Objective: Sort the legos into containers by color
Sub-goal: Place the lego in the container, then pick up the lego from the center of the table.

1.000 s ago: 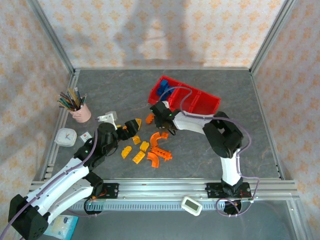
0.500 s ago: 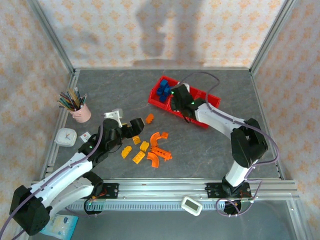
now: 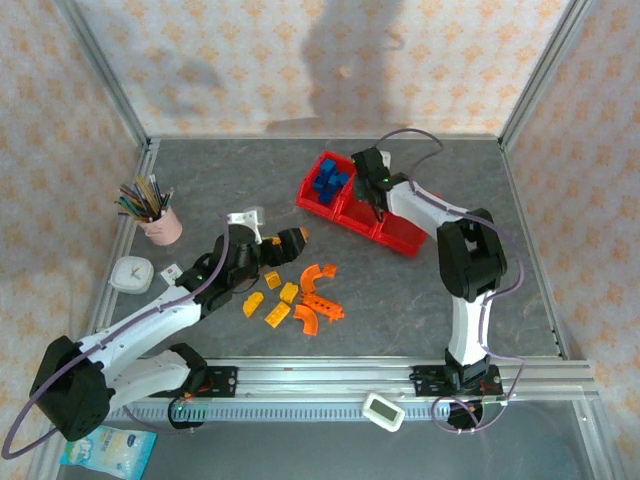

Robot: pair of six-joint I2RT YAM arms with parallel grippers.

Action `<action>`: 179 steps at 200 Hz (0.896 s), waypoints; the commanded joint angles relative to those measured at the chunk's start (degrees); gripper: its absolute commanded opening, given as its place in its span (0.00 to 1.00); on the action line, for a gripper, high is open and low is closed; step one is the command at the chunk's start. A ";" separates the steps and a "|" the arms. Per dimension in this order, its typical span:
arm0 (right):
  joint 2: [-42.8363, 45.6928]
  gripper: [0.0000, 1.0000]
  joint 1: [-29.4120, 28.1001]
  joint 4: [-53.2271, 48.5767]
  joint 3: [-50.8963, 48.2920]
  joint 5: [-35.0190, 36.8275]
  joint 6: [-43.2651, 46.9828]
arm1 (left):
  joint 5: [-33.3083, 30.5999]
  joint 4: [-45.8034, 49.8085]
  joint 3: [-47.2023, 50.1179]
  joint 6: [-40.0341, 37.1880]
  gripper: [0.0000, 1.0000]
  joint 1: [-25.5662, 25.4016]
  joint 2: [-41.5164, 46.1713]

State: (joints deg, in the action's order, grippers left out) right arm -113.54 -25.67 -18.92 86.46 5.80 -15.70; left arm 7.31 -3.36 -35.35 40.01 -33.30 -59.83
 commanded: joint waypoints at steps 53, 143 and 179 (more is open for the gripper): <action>2.59 0.49 -0.12 -1.74 2.71 -1.15 1.64 | 0.95 -1.66 -4.02 -2.64 0.99 -0.27 -2.36; 13.76 0.61 -11.62 1.11 -11.57 -1.97 -3.47 | -5.07 5.43 -0.74 -3.45 0.99 -0.12 6.07; 12.34 0.66 -17.43 2.75 -12.54 -1.34 -8.84 | -7.93 8.72 1.04 -3.09 0.99 -0.10 10.44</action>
State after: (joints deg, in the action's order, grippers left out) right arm -101.08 -40.23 -17.54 74.15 3.18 -19.59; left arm 3.01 1.15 -35.70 37.52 -33.30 -51.94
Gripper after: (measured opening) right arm 0.650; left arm 0.991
